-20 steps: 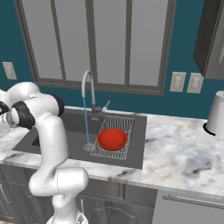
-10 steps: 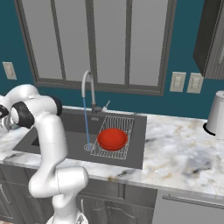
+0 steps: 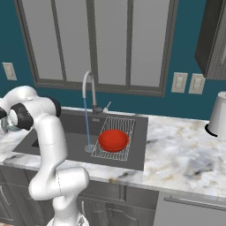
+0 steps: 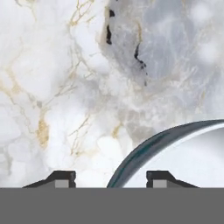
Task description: Rinse each bowl for a few seconds and place them down in the sink or on the counter.
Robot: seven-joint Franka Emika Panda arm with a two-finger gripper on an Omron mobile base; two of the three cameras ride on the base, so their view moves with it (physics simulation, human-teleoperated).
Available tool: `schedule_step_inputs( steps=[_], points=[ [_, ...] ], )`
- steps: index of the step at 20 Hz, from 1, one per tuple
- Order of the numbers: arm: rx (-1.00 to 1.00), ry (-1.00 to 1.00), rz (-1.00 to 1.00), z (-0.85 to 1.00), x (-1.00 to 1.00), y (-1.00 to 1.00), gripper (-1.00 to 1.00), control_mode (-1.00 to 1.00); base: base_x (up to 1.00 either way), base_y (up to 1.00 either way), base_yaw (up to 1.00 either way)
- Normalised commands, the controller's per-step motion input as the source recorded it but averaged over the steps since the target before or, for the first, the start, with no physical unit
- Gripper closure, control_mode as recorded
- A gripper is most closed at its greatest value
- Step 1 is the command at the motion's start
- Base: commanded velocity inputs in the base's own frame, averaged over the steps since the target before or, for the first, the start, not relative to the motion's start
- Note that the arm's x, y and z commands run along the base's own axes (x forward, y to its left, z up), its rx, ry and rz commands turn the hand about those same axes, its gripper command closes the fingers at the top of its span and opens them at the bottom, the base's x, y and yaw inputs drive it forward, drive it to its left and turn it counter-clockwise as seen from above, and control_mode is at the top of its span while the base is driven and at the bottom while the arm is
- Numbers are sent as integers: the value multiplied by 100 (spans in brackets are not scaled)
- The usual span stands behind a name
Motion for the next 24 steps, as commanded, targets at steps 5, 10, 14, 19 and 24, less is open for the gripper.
schedule_step_inputs(
  steps=[5,10,14,19,24],
  points=[
    [4,0,4,26,-1,0,-100,-100,0,0,0],
    [1,0,3,39,-8,-1,-100,-100,0,0,0],
    [0,0,3,43,-10,-10,-100,-100,0,0,0],
    [0,0,-5,44,-3,-8,-100,-100,0,0,0],
    [1,0,-11,42,-9,-14,-100,-100,0,0,0]
  ],
)
